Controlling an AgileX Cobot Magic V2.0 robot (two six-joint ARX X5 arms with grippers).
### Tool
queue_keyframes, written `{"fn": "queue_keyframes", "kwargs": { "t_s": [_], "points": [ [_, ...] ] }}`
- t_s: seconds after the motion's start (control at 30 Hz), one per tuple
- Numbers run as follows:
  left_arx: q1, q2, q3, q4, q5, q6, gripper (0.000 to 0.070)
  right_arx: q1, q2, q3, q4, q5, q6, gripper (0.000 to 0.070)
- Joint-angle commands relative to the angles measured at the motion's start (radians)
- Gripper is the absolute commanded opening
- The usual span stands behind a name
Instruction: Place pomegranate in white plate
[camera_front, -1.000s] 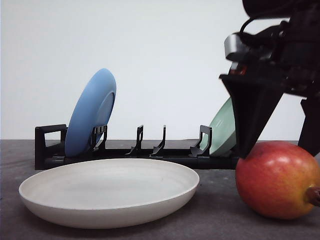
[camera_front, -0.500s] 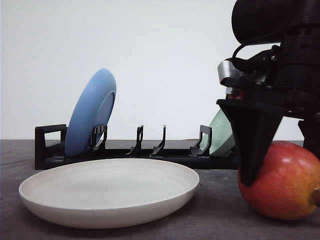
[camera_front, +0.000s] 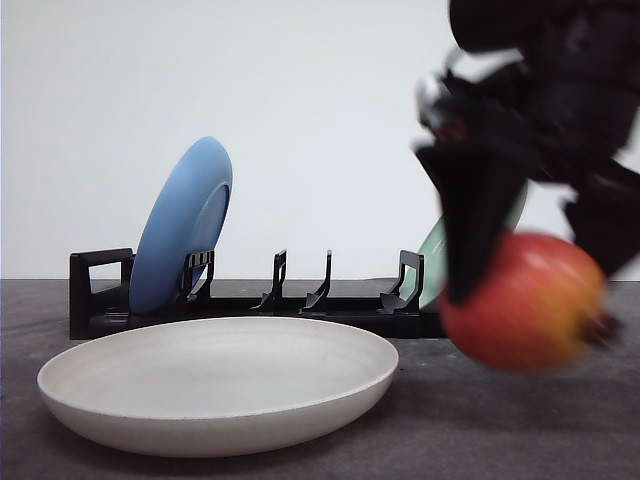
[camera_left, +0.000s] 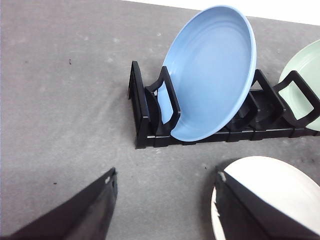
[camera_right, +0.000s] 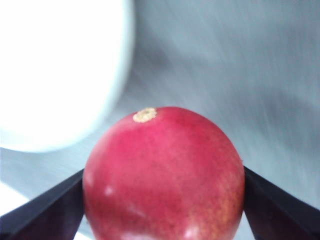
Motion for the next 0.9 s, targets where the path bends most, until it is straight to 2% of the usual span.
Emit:
{"fn": "queue_keyframes", "kwargs": {
  "t_s": [0.0, 0.2, 0.5, 0.67, 0.87],
  "points": [
    [0.0, 0.006, 0.005, 0.012, 0.002, 0.0, 0.0359, 0.028, 0.033, 0.045, -0.001, -0.003, -0.038, 0.0491],
    [0.0, 0.011, 0.005, 0.012, 0.002, 0.0, 0.0359, 0.108, 0.156, 0.169, 0.029, -0.002, -0.055, 0.0491],
    [0.0, 0.011, 0.005, 0.012, 0.002, 0.001, 0.0359, 0.216, 0.358, 0.303, 0.159, 0.001, -0.057, 0.0492],
    [0.0, 0.011, 0.005, 0.012, 0.002, 0.004, 0.0359, 0.248, 0.404, 0.315, 0.224, 0.009, -0.056, 0.0491],
    [0.0, 0.011, 0.005, 0.012, 0.002, 0.004, 0.0359, 0.253, 0.432, 0.315, 0.214, 0.024, -0.056, 0.0494]
  ]
}}
